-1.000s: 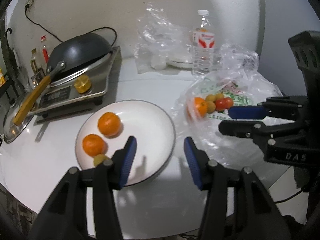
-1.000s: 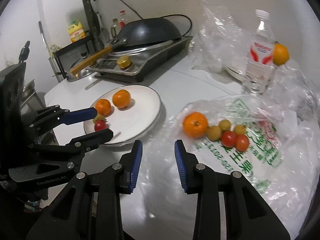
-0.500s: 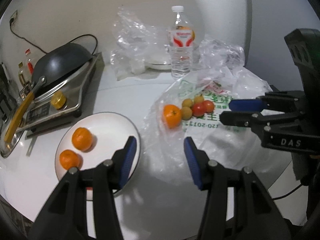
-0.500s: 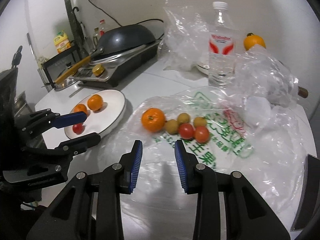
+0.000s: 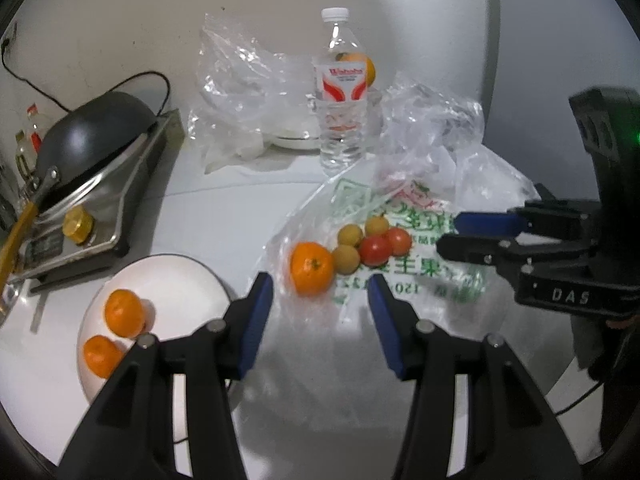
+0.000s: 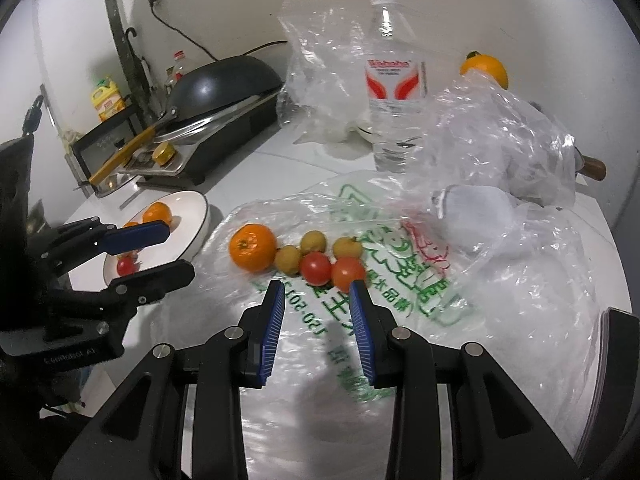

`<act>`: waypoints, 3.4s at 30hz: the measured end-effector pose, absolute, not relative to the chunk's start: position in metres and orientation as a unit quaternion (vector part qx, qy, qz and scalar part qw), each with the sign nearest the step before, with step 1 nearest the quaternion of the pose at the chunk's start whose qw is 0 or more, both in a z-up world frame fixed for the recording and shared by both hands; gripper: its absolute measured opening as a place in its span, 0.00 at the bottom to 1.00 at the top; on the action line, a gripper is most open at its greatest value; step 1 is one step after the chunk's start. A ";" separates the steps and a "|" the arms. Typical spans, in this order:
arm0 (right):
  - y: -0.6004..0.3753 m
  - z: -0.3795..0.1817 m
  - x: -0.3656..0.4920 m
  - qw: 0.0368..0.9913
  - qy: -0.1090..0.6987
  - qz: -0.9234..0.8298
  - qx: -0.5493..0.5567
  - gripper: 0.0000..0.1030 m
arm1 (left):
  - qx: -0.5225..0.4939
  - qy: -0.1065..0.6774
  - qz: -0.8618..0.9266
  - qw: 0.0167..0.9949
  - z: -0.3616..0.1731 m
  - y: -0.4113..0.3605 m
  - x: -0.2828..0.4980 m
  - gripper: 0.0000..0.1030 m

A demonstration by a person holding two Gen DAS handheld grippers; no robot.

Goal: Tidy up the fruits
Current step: 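Move both open grippers back over the fruits on the plastic bag, then grasp a mandarin with the left gripper while the right gripper grasps a cherry tomato, then carry the mandarin in the left gripper to the plate while the right gripper carries the tomato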

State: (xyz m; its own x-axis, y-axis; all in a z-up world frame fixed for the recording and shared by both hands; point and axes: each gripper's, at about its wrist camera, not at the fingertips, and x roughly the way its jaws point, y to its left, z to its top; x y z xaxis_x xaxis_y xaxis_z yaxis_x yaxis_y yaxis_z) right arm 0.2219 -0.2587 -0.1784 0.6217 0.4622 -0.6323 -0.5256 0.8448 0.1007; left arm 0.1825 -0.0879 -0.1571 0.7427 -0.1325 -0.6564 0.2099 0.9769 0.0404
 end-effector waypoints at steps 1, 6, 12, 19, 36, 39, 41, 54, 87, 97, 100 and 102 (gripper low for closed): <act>-0.260 -0.178 0.224 0.899 0.338 0.273 -0.046 0.34 | 0.053 0.347 -0.094 0.932 -0.158 -0.088 0.186 0.49; -0.267 -0.183 0.235 0.898 0.348 0.265 -0.044 0.34 | 0.043 0.358 -0.120 0.925 -0.165 -0.094 0.203 0.49; -0.272 -0.188 0.246 0.897 0.355 0.260 -0.041 0.34 | 0.043 0.376 -0.124 0.917 -0.176 -0.097 0.226 0.49; -0.266 -0.194 0.255 0.891 0.367 0.262 -0.050 0.34 | 0.047 0.398 -0.119 0.909 -0.188 -0.092 0.242 0.49; -0.244 -0.210 0.279 0.877 0.401 0.254 -0.073 0.34 | 0.052 0.414 -0.111 0.902 -0.206 -0.084 0.262 0.49; -0.243 -0.211 0.282 0.876 0.403 0.255 -0.075 0.34 | 0.046 0.412 -0.114 0.903 -0.207 -0.084 0.263 0.49; -0.242 -0.212 0.284 0.874 0.405 0.255 -0.076 0.34 | 0.045 0.413 -0.114 0.902 -0.207 -0.084 0.262 0.48; -0.239 -0.213 0.282 0.877 0.399 0.256 -0.080 0.28 | 0.056 0.393 -0.132 0.908 -0.195 -0.083 0.247 0.43; -0.250 -0.167 0.209 0.905 0.340 0.241 -0.086 0.28 | 0.058 0.322 -0.174 0.929 -0.150 -0.091 0.172 0.43; -0.233 -0.160 0.191 0.906 0.331 0.247 -0.094 0.28 | 0.052 0.313 -0.159 0.935 -0.144 -0.072 0.148 0.43; -0.227 -0.159 0.187 0.905 0.330 0.250 -0.099 0.28 | 0.049 0.312 -0.153 0.937 -0.144 -0.065 0.142 0.43; -0.223 -0.159 0.184 0.904 0.330 0.252 -0.102 0.28 | 0.044 0.311 -0.150 0.937 -0.144 -0.059 0.138 0.44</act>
